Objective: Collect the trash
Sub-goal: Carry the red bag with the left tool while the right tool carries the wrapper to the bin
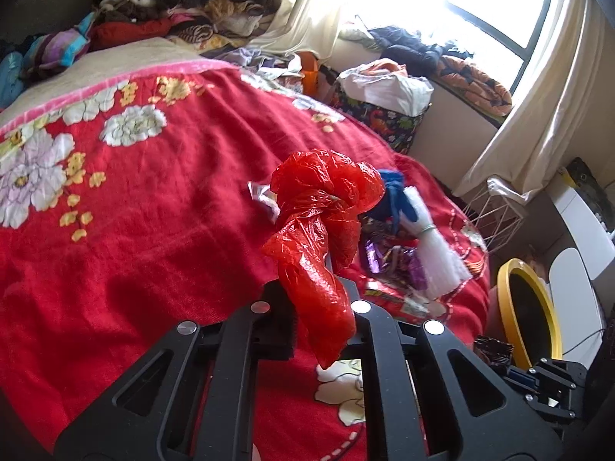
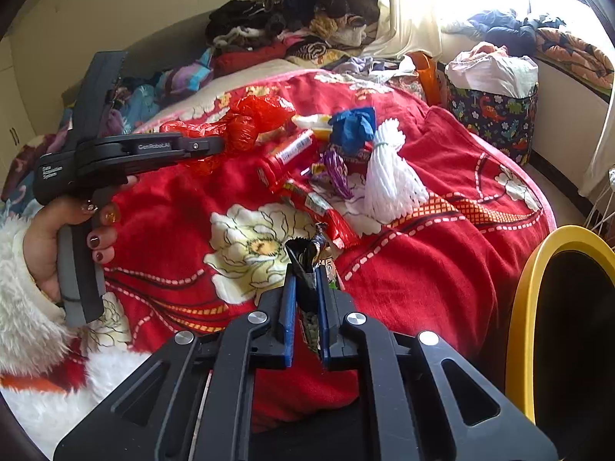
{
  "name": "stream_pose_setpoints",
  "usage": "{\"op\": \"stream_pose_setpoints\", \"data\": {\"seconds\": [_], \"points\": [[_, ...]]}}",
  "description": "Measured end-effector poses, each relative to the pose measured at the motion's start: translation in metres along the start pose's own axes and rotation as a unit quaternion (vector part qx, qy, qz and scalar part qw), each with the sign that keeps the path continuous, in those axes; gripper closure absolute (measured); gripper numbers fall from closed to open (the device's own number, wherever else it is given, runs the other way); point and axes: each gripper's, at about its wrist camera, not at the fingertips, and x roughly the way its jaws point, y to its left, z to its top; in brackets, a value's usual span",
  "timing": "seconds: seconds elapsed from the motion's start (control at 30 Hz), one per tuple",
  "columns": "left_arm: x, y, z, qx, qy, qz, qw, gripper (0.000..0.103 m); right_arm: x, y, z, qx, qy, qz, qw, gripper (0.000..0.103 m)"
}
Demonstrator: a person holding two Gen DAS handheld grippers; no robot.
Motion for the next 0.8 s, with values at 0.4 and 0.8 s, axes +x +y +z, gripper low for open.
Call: {"op": "stream_pose_setpoints", "data": {"seconds": [0.4,0.8], "points": [[-0.027,-0.038,0.014,0.031,-0.031,-0.036,0.9984,0.098,-0.024,-0.002,0.009,0.018,-0.042,0.001,0.999,0.093],[-0.034,-0.076,0.006,0.074,-0.03,-0.061,0.9949,0.098,-0.049,-0.016,0.015,0.041,-0.079,-0.011,0.996,0.093]]}}
